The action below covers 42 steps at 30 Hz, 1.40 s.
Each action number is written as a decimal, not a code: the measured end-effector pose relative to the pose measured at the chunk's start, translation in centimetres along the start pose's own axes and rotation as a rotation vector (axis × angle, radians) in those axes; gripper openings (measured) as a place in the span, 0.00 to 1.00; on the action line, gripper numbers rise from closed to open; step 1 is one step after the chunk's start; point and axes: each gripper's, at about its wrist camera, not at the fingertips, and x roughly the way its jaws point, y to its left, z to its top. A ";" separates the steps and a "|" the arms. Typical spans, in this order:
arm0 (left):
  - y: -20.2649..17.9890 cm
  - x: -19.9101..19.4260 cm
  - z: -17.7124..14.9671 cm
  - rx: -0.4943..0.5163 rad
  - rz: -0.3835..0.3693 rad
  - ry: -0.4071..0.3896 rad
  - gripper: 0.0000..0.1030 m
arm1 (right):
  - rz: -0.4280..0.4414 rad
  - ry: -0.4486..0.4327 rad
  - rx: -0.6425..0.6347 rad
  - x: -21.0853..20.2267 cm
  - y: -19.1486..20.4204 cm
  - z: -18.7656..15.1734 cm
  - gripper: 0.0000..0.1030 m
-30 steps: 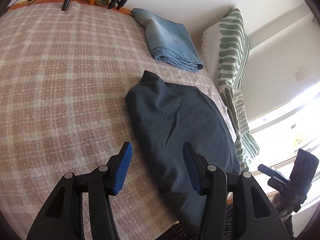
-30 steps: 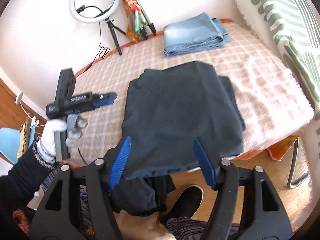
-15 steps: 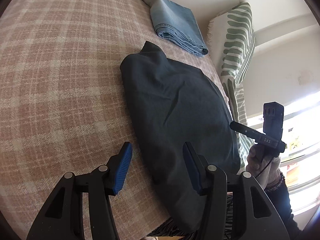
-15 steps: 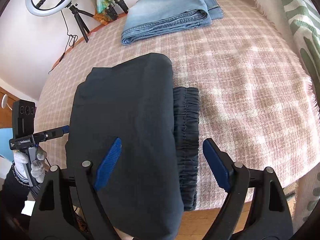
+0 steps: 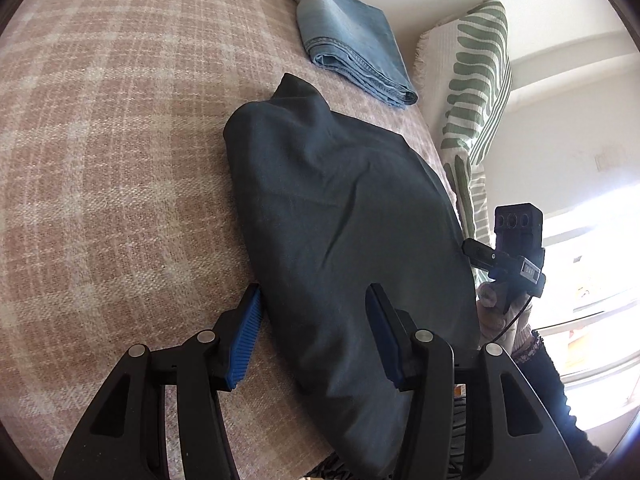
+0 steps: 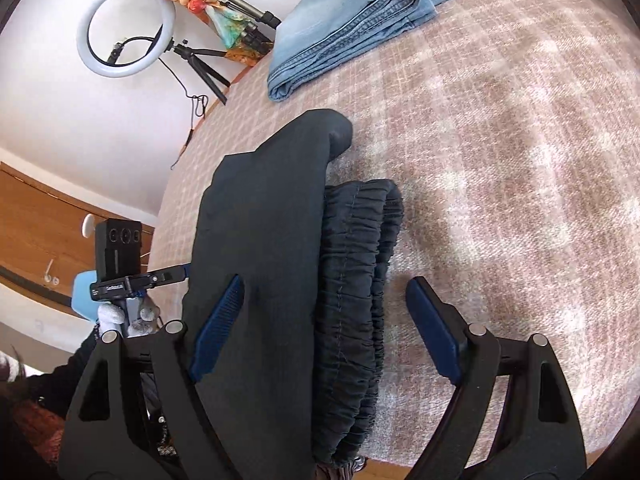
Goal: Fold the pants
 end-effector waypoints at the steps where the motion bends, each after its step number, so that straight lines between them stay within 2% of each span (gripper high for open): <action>1: -0.1 0.1 0.1 0.002 -0.001 0.002 0.50 | 0.037 0.020 -0.002 0.4 0.1 -0.2 0.80; 4: -0.3 0.4 0.2 0.007 -0.011 0.009 0.50 | 0.053 0.033 -0.069 1.3 1.0 -0.7 0.80; 8: -0.5 0.7 0.4 0.017 -0.020 -0.001 0.50 | 0.136 -0.002 -0.011 1.7 0.3 -0.5 0.79; 9: -0.5 0.8 0.4 0.011 -0.024 -0.004 0.50 | 0.130 -0.003 -0.011 1.9 0.4 -0.5 0.73; 10: -0.5 0.8 0.5 0.004 -0.028 -0.008 0.50 | 0.105 -0.001 -0.023 1.9 0.8 -0.5 0.60; 11: -0.4 0.9 0.6 -0.001 -0.035 -0.011 0.50 | 0.078 0.012 -0.033 2.2 1.2 -0.5 0.54; 14: -0.5 1.1 0.6 -0.012 -0.047 -0.023 0.47 | 0.039 0.014 -0.044 1.9 2.0 -0.7 0.42; 16: -0.9 1.2 0.6 0.000 -0.044 -0.031 0.33 | -0.008 0.011 -0.074 1.5 2.9 -0.8 0.36; 17: -1.2 1.3 0.6 0.014 -0.028 -0.039 0.26 | -0.027 0.008 -0.084 1.3 3.3 -0.8 0.35; 20: -1.4 1.3 0.4 0.049 -0.002 -0.062 0.15 | -0.104 0.005 -0.120 1.0 4.8 -0.9 0.33; 23: -1.0 1.2 0.3 0.051 0.002 -0.078 0.15 | -0.167 0.011 -0.144 1.3 5.8 -0.8 0.33; 25: -0.3 1.2 0.1 0.026 0.026 -0.082 0.20 | -0.179 0.014 -0.128 1.3 5.7 -0.6 0.32; 26: 0.0 1.3 0.0 0.004 0.009 -0.081 0.21 | -0.185 0.013 -0.120 1.3 5.6 -0.6 0.32; 28: 0.0 1.4 0.0 0.023 -0.024 -0.083 0.18 | -0.212 0.012 -0.125 1.3 6.0 -0.6 0.32; 29: -0.2 1.5 0.0 0.043 -0.017 -0.084 0.15 | -0.228 0.009 -0.135 1.3 6.3 -0.6 0.31; 30: -0.3 1.4 0.0 0.042 -0.027 -0.091 0.07 | -0.241 0.007 -0.142 1.2 6.7 -0.7 0.30; 32: -0.7 1.0 0.0 0.042 -0.056 -0.100 0.06 | -0.264 0.001 -0.157 0.9 7.6 -0.8 0.29; 42: -4.1 -2.0 1.3 0.137 -0.099 -0.149 0.04 | -0.331 -0.039 -0.248 -0.4 12.6 -0.9 0.26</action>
